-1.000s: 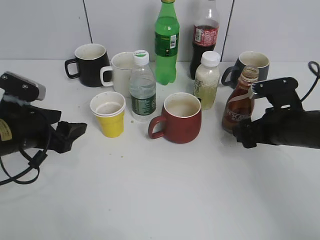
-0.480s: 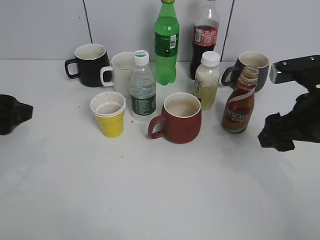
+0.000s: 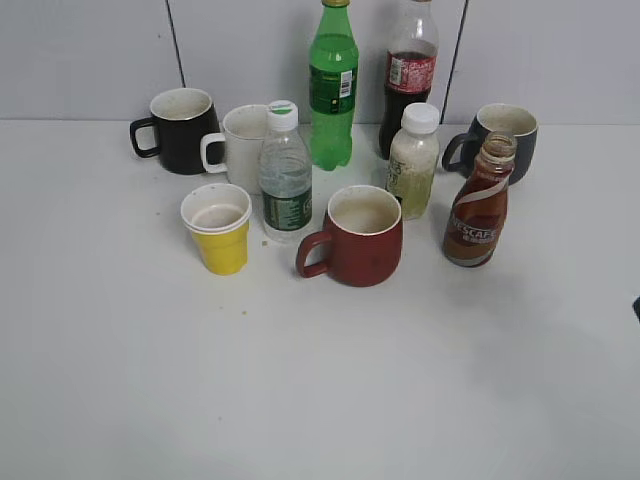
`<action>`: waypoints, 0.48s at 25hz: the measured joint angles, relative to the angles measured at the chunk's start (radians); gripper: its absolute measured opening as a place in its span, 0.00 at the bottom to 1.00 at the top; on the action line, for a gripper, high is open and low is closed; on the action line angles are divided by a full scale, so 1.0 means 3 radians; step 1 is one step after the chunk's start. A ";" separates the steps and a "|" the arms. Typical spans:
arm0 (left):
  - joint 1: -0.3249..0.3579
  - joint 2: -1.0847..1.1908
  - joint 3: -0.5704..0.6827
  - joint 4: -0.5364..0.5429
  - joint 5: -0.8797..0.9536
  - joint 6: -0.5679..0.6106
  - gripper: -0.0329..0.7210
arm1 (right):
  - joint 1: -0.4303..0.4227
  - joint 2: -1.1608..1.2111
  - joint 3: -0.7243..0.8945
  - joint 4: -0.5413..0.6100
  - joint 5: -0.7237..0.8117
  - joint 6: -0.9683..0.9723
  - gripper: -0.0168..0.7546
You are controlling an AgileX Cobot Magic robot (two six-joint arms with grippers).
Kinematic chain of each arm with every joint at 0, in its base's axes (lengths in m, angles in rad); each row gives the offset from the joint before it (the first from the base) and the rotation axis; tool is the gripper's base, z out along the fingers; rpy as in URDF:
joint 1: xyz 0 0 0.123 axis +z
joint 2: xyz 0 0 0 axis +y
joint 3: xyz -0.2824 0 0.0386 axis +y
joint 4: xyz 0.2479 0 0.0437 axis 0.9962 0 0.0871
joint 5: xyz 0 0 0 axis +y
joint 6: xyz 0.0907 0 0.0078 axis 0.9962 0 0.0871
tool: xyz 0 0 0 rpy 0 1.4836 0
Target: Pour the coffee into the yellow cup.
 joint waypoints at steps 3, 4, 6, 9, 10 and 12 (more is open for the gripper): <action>0.0000 -0.0442 0.0000 -0.0148 0.0514 0.0132 0.74 | 0.0006 -0.0483 0.0100 0.0008 0.0037 -0.0007 0.79; 0.0000 -0.0540 0.0000 -0.0169 0.0580 0.0157 0.73 | 0.0006 -0.0659 0.0165 0.0011 0.0037 -0.0009 0.79; 0.0000 -0.0540 0.0000 -0.0169 0.0580 0.0157 0.73 | 0.0006 -0.1024 0.0312 0.0011 0.0051 -0.0040 0.79; 0.0000 -0.1188 0.0091 -0.0226 0.0825 0.0349 0.69 | 0.0006 -0.1544 0.0537 0.0011 0.0117 -0.0119 0.79; 0.0000 -0.1328 0.0149 -0.0227 0.0825 0.0366 0.68 | 0.0006 -0.1737 0.0599 0.0011 0.0140 -0.0158 0.79; 0.0000 -0.1489 0.0255 -0.0228 0.0783 0.0394 0.66 | 0.0006 -0.2084 0.0693 0.0011 0.0149 -0.0216 0.79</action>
